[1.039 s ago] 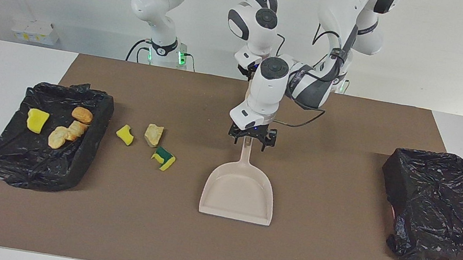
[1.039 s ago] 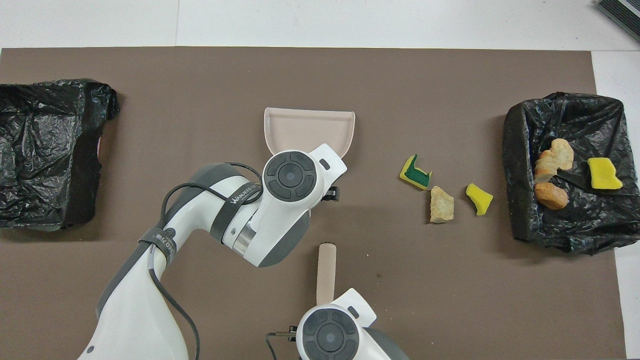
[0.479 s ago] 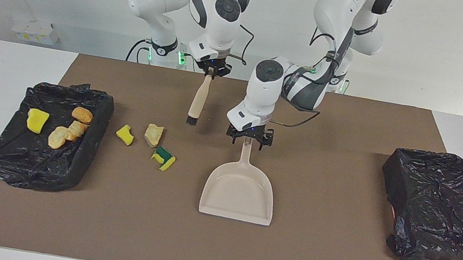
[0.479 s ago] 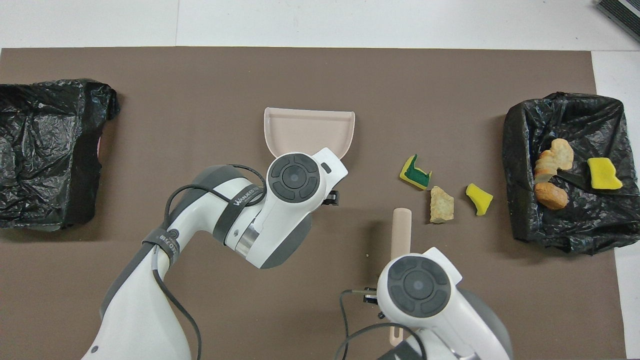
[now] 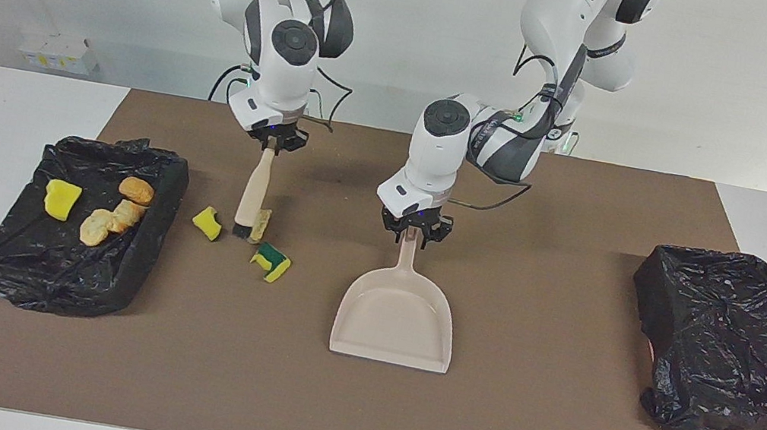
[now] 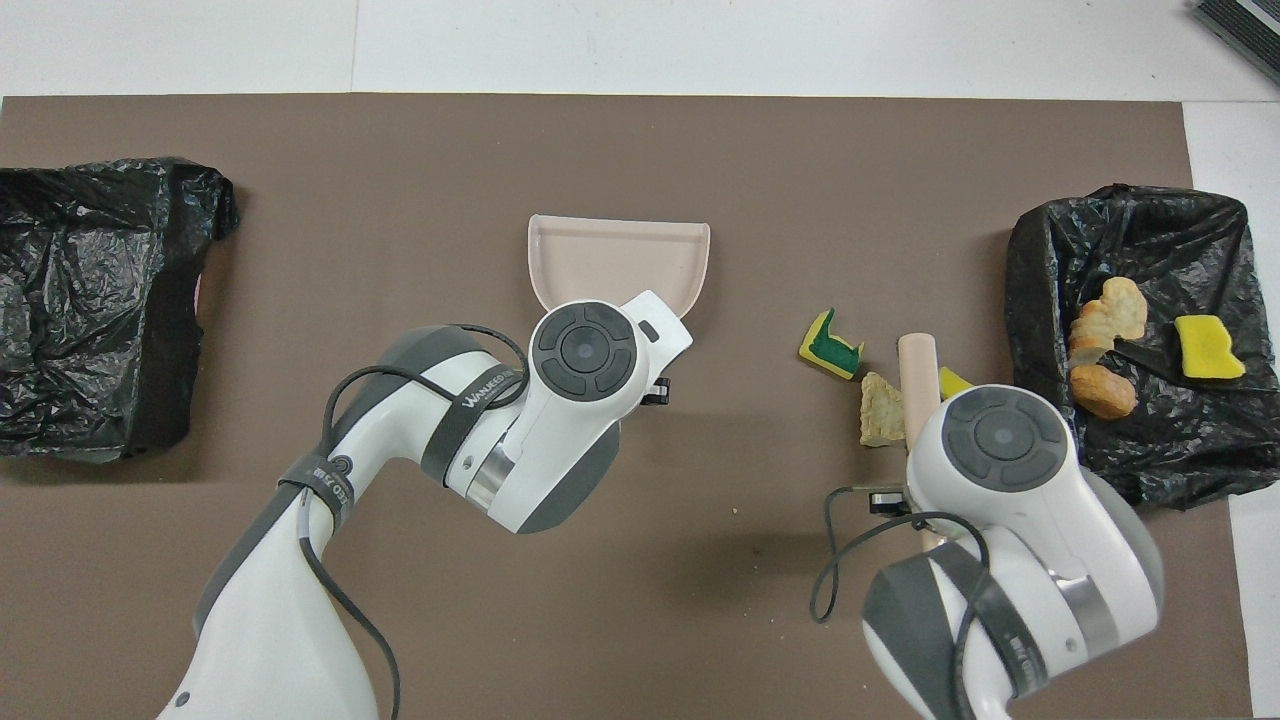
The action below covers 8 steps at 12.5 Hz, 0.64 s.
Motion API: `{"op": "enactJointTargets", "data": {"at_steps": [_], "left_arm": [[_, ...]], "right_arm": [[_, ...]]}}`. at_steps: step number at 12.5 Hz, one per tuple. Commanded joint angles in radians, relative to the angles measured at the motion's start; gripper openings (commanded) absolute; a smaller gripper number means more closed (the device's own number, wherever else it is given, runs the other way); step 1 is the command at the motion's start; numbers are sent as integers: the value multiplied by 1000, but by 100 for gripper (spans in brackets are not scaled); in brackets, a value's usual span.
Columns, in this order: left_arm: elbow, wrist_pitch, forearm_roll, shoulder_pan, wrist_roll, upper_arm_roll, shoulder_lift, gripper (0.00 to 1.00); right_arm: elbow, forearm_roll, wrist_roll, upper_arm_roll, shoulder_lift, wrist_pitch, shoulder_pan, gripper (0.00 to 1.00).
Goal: Sweep and dump trash in bin
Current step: 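Grasp the beige brush with the right gripper and move it to the pieces, then sweep the sponge and crust pieces into the dustpan with the right gripper's brush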
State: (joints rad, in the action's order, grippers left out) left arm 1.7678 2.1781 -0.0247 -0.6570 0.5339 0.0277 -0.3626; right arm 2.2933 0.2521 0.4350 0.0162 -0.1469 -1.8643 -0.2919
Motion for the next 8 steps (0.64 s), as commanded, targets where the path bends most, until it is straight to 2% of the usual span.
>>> {"op": "enactJointTargets", "data": {"at_steps": [1, 3, 8], "left_arm": [[-4, -29, -37, 0, 6, -11, 22, 0], [-5, -86, -99, -1, -33, -9, 57, 0], [-4, -227, -97, 39, -523, -14, 97, 0]], "right_arm": [[-11, 110, -74, -15, 15, -19, 94, 0], [14, 160, -71, -15, 29, -47, 115, 0], [47, 208, -105, -15, 46, -88, 174, 0]]}}
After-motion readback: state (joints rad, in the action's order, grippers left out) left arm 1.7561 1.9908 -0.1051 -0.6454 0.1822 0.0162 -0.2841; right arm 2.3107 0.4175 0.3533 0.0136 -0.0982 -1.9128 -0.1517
